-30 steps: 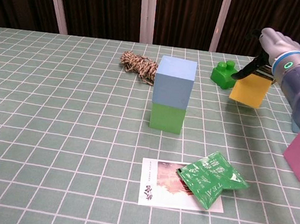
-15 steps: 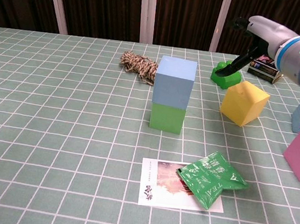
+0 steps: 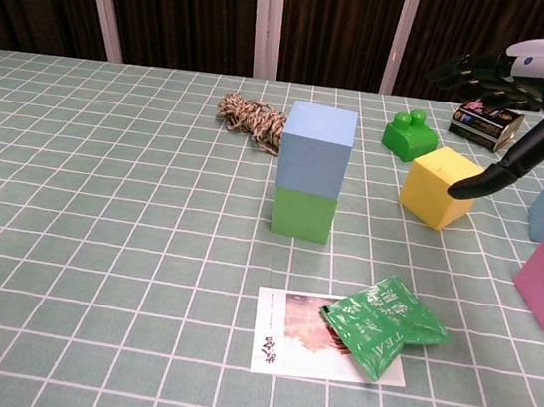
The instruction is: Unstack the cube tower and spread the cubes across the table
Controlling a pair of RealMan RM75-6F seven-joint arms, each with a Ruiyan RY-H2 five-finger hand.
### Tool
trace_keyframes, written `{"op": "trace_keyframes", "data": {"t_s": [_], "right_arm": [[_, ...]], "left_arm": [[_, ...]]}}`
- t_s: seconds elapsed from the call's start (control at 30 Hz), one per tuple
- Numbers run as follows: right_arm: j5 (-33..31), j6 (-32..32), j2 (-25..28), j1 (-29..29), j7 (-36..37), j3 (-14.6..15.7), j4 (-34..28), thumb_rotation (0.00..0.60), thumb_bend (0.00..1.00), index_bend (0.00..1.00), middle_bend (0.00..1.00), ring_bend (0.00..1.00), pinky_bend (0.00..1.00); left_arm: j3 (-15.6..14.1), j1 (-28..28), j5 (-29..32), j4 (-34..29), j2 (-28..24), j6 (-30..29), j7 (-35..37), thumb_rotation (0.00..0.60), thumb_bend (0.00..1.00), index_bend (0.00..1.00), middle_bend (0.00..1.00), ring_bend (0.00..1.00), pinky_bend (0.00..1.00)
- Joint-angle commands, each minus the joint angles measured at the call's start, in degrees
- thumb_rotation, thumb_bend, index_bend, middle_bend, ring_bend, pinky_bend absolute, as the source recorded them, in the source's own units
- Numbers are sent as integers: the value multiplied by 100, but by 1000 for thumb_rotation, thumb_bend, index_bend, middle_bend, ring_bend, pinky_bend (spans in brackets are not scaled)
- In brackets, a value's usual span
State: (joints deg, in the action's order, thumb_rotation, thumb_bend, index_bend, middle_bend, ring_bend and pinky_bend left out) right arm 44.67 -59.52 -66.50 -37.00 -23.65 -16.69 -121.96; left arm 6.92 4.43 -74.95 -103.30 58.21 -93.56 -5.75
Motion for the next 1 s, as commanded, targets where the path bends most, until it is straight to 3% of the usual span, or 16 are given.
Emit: {"op": "trace_keyframes", "data": {"t_s": [0.03, 0.47, 1.0], "right_arm": [[20, -48, -98, -70, 56, 10, -41, 600, 148, 29, 0, 0, 0], [-141, -1046, -1494, -580, -424, -48, 382, 600, 148, 29, 0, 0, 0], [-724, -1594, -3007, -1465, -1351, -326, 1451, 600, 148, 68, 62, 1, 0]], "left_arm": [[1, -12, 14, 1, 6, 22, -21, 600, 169, 201, 0, 0, 0], [32, -4, 53, 8, -52, 23, 95, 600, 169, 201, 0, 0, 0], [69, -4, 84, 53, -89, 32, 246, 600, 169, 207, 0, 0, 0]]}}
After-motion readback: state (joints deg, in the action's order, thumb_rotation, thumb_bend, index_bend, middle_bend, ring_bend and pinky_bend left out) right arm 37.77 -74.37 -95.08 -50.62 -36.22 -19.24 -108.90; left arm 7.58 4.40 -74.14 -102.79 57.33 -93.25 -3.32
